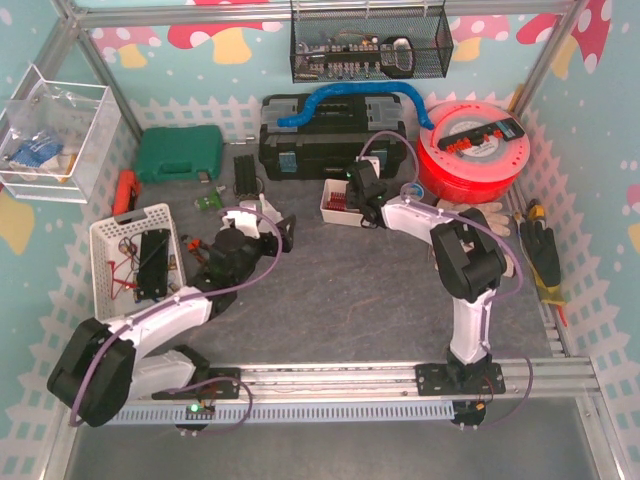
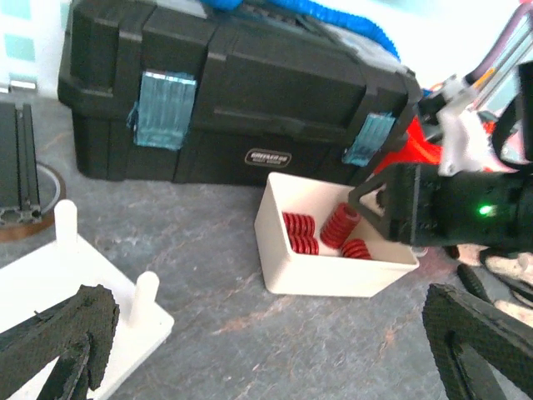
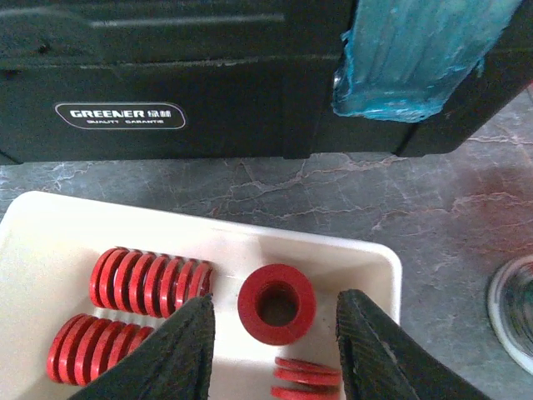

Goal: Install the large spring

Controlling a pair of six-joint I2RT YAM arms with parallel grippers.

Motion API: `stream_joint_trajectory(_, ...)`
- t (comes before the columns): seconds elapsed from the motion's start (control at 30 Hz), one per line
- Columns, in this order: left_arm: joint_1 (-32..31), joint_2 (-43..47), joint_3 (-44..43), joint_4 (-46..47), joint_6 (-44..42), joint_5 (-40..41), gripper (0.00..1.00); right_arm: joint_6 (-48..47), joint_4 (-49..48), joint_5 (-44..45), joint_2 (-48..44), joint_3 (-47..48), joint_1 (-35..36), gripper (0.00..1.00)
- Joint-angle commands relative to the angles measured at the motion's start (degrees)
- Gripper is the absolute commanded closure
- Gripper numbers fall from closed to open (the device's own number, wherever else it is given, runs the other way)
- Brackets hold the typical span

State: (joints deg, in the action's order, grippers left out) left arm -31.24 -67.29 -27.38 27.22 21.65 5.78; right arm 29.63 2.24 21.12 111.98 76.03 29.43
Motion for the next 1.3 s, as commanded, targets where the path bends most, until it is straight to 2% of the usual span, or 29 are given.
stream_joint_trajectory(0.0, -0.9, 2.1, 1.3, 3.6, -2.3, 2.0, 0.01, 0.9, 2.2, -1.1, 2.9, 3.1, -0.4, 0.57)
stream_joint_trajectory(0.27, -1.2, 0.6, 0.7, 3.1, -3.5, 2.0, 0.01, 2.5, 4.3, 1.6, 7.3, 7.0, -0.4, 0.53)
stream_joint_trajectory(0.4, -1.5, 0.4, 0.5, 2.7, -3.7, 2.0, 0.01, 2.5, 4.8, 2.5, 9.3, 8.7, -0.4, 0.46)
stream_joint_trajectory(0.7, -2.1, 1.4, 1.1, 3.0, -3.9, 4.1, 0.01, 3.2, 6.0, 3.5, 12.3, 11.2, -0.5, 0.48)
stream_joint_trajectory(0.9, -2.2, 1.7, 1.2, 3.1, -4.1, 4.7, 0.01, 2.2, 5.7, 5.5, 12.5, 11.4, -0.4, 0.58)
stream_joint_trajectory(1.07, -2.4, 2.3, 1.4, 3.0, -4.0, 5.9, 0.01, -1.0, 2.8, 3.6, 10.7, 10.2, -0.4, 0.74)
stream_joint_trajectory(1.27, -2.4, 3.5, 2.9, 4.2, -2.7, 9.5, 0.01, -6.1, -0.6, -0.3, 3.7, 6.0, -0.4, 0.95)
